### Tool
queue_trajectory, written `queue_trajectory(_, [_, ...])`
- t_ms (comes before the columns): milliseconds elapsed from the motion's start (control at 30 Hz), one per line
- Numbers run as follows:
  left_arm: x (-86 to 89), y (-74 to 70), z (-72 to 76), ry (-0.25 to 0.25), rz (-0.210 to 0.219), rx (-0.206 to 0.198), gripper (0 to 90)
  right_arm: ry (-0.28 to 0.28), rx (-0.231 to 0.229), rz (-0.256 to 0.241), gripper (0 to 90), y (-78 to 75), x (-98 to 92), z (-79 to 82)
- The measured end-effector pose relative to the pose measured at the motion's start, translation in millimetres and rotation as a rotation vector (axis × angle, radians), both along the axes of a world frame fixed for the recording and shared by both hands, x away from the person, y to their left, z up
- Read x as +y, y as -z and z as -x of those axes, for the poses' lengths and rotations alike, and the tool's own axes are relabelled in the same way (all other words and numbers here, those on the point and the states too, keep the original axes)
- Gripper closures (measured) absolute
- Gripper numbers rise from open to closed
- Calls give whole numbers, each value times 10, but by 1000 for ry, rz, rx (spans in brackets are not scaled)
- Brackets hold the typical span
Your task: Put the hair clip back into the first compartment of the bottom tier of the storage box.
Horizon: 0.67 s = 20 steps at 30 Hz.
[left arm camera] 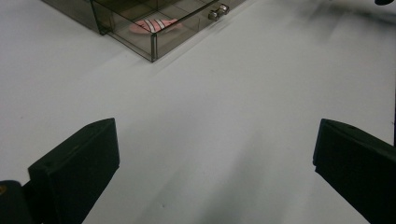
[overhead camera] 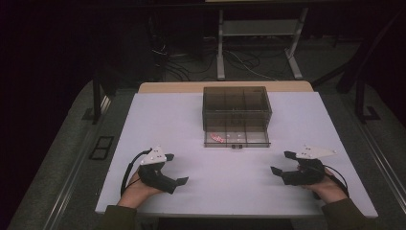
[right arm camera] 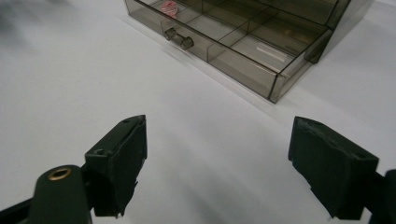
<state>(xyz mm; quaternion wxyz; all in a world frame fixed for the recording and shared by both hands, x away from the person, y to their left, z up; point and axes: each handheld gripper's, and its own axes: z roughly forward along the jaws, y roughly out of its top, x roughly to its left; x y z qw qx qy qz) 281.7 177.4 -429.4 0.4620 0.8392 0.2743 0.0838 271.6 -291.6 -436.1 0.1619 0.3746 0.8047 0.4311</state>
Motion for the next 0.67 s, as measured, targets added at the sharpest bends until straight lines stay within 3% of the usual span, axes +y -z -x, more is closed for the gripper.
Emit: queue_trajectory(667, [6, -6, 2, -2, -5, -4, 0, -5, -10, -3, 183, 30, -77, 73])
